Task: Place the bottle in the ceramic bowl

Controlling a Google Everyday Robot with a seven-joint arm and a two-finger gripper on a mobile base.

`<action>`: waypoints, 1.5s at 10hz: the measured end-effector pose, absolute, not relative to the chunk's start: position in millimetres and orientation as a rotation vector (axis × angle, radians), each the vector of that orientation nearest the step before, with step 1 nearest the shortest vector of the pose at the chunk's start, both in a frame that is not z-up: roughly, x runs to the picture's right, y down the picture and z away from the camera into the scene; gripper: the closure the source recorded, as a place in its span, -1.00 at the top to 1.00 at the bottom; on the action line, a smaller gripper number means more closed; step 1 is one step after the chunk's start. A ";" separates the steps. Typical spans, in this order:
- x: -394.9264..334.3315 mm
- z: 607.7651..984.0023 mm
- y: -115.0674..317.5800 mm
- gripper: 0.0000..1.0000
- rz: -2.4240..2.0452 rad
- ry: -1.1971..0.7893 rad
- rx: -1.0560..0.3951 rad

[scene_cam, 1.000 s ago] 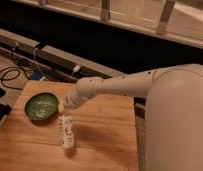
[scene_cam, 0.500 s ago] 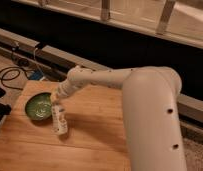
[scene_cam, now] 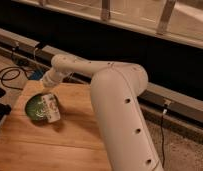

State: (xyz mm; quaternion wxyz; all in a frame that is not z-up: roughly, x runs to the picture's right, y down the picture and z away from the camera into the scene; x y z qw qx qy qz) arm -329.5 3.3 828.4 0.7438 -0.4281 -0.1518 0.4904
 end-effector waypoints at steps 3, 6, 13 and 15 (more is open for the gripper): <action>-326.7 829.7 1.9 -1.00 1.079 -0.331 -0.934; -328.3 835.9 -2.1 -1.00 1.075 -0.345 -0.937; -359.4 793.0 -56.0 -1.00 0.967 -0.351 -0.874; -355.9 794.5 -57.2 -0.73 0.972 -0.349 -0.871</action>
